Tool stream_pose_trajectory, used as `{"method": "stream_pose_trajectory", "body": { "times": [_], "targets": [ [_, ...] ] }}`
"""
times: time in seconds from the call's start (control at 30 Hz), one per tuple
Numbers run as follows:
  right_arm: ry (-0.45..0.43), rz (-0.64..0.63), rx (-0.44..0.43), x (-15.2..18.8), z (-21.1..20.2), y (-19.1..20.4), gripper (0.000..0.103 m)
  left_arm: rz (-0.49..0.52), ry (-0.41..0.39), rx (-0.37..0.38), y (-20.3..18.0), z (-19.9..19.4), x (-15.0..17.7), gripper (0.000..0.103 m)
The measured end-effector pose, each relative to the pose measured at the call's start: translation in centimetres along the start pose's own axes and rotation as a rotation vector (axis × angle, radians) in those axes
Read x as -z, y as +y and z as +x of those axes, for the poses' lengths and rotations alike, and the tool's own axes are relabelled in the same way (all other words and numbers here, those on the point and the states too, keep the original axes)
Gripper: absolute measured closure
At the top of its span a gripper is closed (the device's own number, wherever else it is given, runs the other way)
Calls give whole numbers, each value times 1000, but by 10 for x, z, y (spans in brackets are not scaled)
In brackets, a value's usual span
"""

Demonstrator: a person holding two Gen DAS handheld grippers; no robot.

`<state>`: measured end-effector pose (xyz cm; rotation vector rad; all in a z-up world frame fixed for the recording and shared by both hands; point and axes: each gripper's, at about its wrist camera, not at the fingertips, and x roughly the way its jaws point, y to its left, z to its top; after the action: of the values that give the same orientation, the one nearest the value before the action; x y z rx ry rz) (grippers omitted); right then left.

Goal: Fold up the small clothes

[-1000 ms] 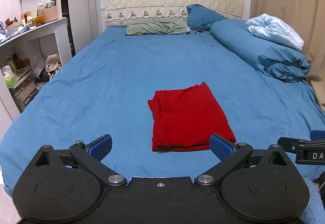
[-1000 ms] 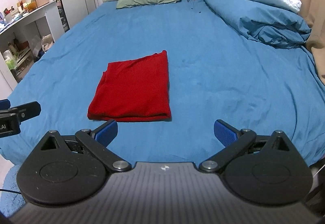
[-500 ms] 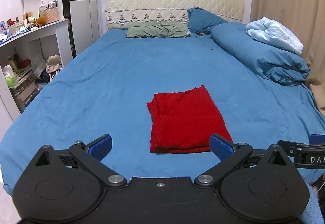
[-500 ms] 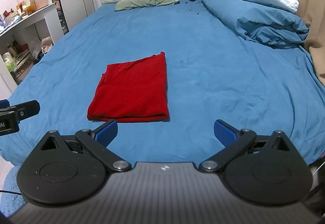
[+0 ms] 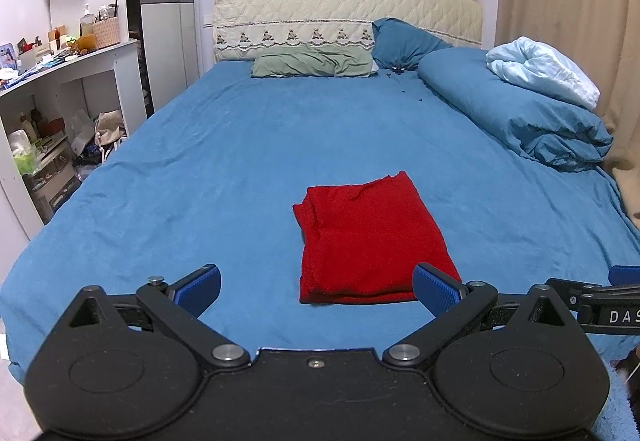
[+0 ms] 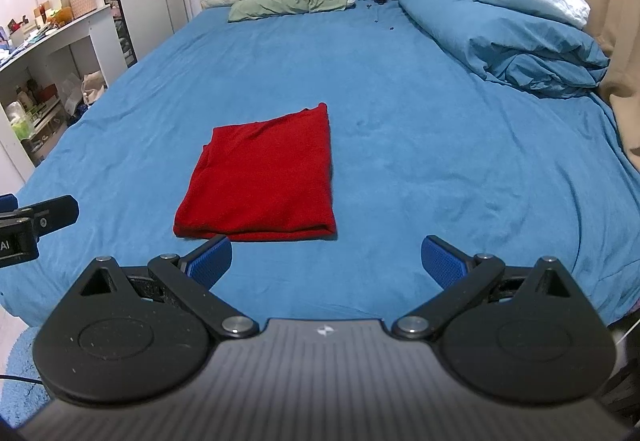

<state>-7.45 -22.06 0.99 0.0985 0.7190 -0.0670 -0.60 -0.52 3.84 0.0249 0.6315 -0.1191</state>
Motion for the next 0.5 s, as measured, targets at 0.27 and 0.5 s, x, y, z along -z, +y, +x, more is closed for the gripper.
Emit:
{"method": "stream_pose_trajectory", "body": {
  "times": [0.27, 0.5],
  "targets": [
    [3, -3, -2, -1, 0, 1, 0, -8, 8, 2, 3, 2, 1, 0],
    [4, 0, -2, -1, 0, 1, 0, -13, 6, 2, 2, 3, -1, 0]
  ]
}}
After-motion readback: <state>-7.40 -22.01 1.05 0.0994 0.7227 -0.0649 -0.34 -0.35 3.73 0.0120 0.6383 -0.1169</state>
